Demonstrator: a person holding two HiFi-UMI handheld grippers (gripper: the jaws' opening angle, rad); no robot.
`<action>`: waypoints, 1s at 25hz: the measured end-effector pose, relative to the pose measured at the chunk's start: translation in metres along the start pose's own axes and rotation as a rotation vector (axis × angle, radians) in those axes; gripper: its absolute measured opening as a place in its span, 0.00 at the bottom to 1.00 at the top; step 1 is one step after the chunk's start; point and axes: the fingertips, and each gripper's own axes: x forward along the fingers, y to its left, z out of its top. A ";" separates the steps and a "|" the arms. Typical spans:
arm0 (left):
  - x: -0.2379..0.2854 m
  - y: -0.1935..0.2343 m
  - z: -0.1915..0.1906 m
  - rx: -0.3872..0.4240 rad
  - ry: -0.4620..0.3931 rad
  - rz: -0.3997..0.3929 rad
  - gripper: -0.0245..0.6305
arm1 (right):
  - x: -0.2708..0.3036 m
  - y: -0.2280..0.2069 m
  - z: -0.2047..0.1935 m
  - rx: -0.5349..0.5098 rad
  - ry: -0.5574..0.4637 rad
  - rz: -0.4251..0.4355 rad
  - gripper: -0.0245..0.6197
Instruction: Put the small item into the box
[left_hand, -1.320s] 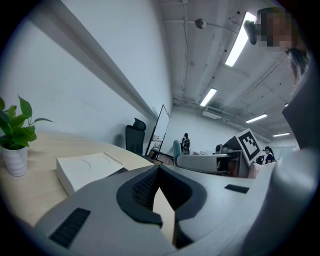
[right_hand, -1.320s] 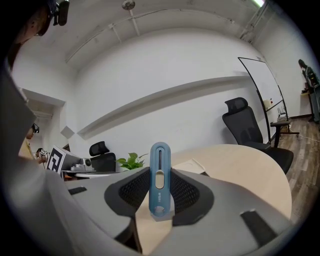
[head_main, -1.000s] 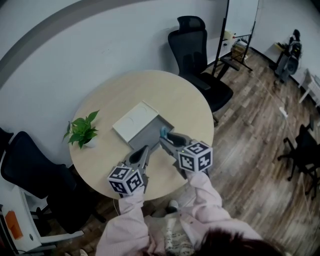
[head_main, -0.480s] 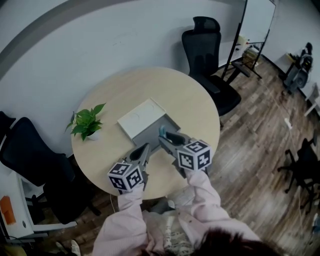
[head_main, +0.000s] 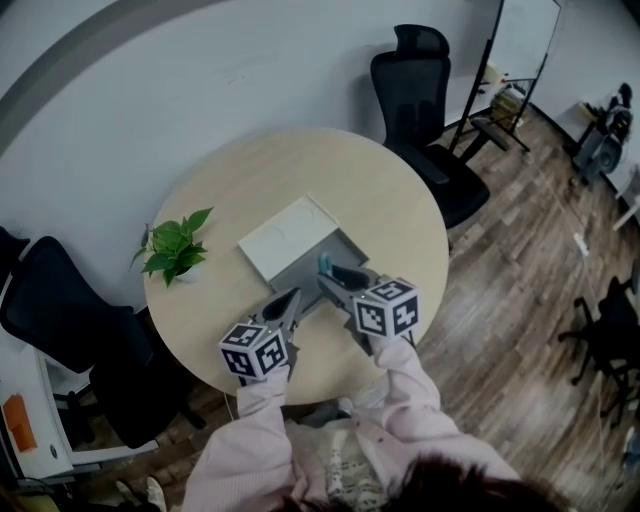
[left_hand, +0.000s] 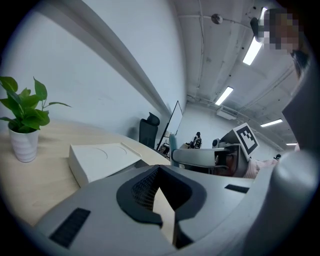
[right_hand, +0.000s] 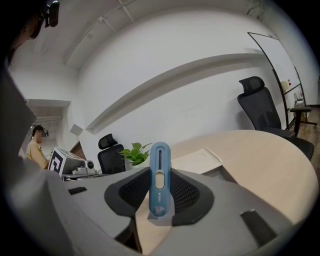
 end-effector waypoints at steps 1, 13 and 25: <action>0.002 0.002 -0.001 -0.005 0.005 -0.002 0.05 | 0.003 -0.002 -0.001 0.004 0.007 -0.003 0.25; 0.023 0.028 -0.018 -0.070 0.070 -0.026 0.05 | 0.039 -0.017 -0.018 0.049 0.082 -0.026 0.25; 0.040 0.052 -0.033 -0.134 0.136 -0.057 0.05 | 0.075 -0.032 -0.036 0.009 0.234 -0.015 0.25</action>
